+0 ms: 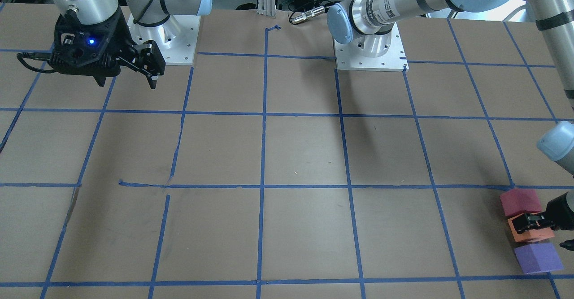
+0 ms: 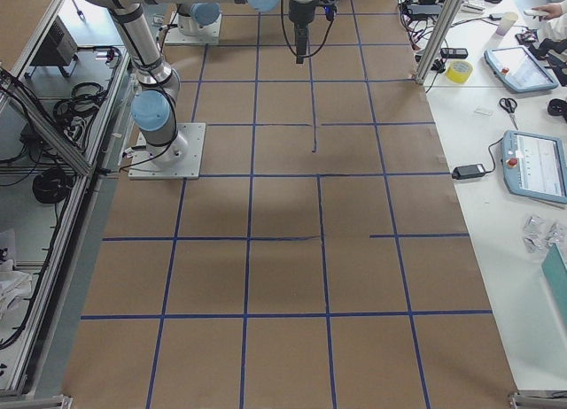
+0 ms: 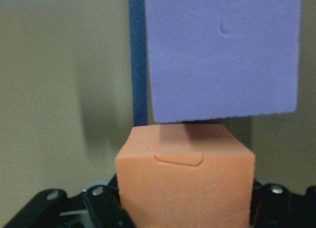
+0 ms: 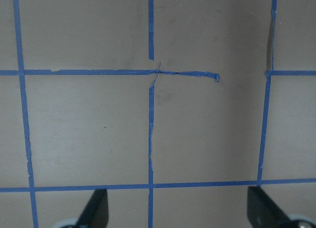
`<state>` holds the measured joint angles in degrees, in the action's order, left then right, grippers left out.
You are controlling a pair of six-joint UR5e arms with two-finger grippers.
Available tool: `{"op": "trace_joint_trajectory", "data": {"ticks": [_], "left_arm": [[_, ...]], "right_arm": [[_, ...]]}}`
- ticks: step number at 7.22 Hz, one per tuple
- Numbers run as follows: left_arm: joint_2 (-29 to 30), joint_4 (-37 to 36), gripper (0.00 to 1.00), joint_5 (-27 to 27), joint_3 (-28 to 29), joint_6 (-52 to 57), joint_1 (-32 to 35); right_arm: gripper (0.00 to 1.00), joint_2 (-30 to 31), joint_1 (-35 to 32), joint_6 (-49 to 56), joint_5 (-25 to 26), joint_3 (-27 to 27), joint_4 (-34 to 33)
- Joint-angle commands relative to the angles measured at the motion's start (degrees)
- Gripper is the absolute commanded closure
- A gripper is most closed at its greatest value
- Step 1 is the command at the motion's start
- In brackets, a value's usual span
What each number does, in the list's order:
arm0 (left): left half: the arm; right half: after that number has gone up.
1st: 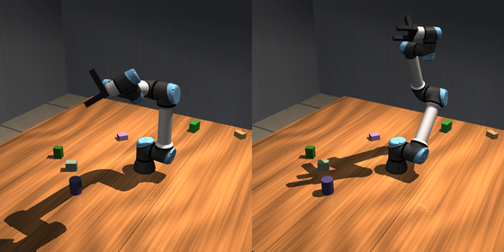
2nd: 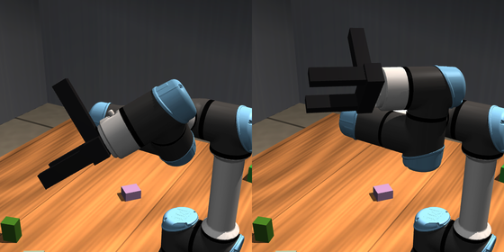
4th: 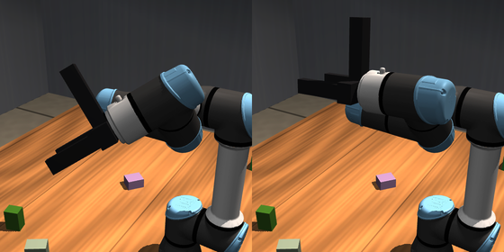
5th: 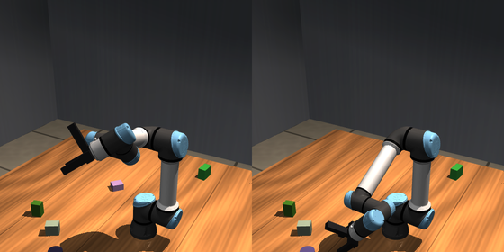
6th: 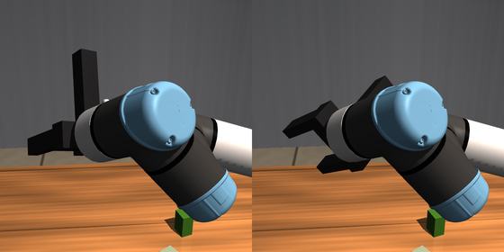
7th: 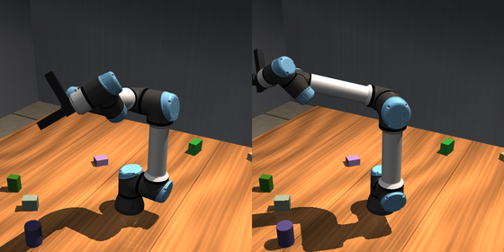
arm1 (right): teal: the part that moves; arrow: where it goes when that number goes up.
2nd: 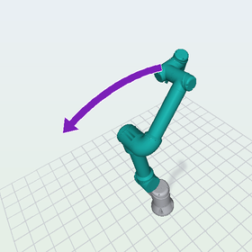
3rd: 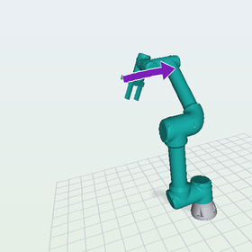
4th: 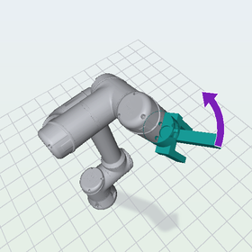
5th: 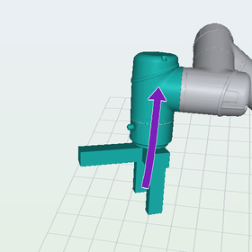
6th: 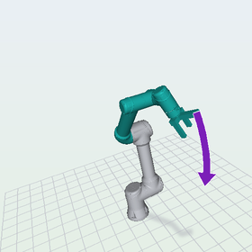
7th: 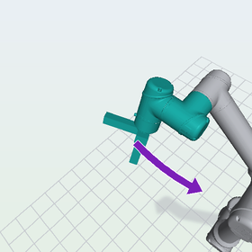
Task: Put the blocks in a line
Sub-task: 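Lower the orange cube between the purple and pink cubes with the left gripper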
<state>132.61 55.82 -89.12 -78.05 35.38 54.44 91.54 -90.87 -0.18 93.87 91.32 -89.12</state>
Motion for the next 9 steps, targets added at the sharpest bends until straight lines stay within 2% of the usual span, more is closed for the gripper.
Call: {"op": "trace_joint_trajectory", "data": {"ticks": [1,5,6,7,8,9], "left_arm": [[-0.2,0.0,1.00,0.1,-0.3,-0.4,0.1],[0.0,-0.1,1.00,1.3,-0.3,0.0,0.1],[0.3,-1.4,0.68,1.3,-0.3,0.6,0.1],[0.5,-4.4,0.26,1.4,-0.4,2.8,0.1],[0.7,-4.5,0.00,1.4,-0.4,3.5,0.1],[0.4,-4.2,0.00,1.4,-0.4,3.2,0.1]], "right_arm": [[0.00,0.0,0.0,0.0,0.0,0.0,0.0],[0.00,0.0,0.1,0.0,0.0,0.0,0.0],[0.00,0.0,0.1,0.0,0.0,0.0,0.0],[0.00,0.0,0.1,0.0,-0.1,0.0,-0.1],[0.00,0.0,0.0,0.0,-0.5,0.1,-0.1],[0.00,-0.2,0.0,0.2,-0.9,0.0,-0.3]]}}
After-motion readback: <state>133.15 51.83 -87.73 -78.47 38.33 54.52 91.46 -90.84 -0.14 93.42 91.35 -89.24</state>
